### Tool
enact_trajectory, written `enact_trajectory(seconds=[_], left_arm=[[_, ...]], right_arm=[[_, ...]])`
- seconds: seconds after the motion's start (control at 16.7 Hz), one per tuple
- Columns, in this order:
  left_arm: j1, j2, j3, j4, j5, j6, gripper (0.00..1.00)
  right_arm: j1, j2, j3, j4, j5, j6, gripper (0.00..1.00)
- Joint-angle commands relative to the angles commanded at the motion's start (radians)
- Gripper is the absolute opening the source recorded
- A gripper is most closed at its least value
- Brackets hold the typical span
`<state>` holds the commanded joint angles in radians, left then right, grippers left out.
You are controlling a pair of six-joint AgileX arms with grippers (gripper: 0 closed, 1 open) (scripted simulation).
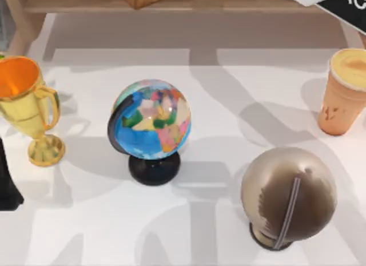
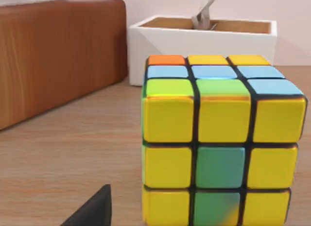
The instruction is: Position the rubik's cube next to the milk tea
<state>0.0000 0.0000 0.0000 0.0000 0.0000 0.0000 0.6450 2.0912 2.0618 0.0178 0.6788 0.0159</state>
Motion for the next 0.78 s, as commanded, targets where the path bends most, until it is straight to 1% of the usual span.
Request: enact_trajectory(seconds=[0.36,0.6,0.78], left_arm=[[0.000,0.000,0.000,0.000,0.000,0.000,1.00],[0.000,0.000,0.000,0.000,0.000,0.000,1.00],[0.000,0.000,0.000,0.000,0.000,0.000,1.00]], right_arm=[[-0.053,0.123,0.223,-0.094,-0.052,-0.005,1.00],[-0.047,0.221,0.375,-0.142,-0.048,-0.006,1.00],[-0.042,0.266,0.428,-0.158,-0.039,-0.002,1.00]])
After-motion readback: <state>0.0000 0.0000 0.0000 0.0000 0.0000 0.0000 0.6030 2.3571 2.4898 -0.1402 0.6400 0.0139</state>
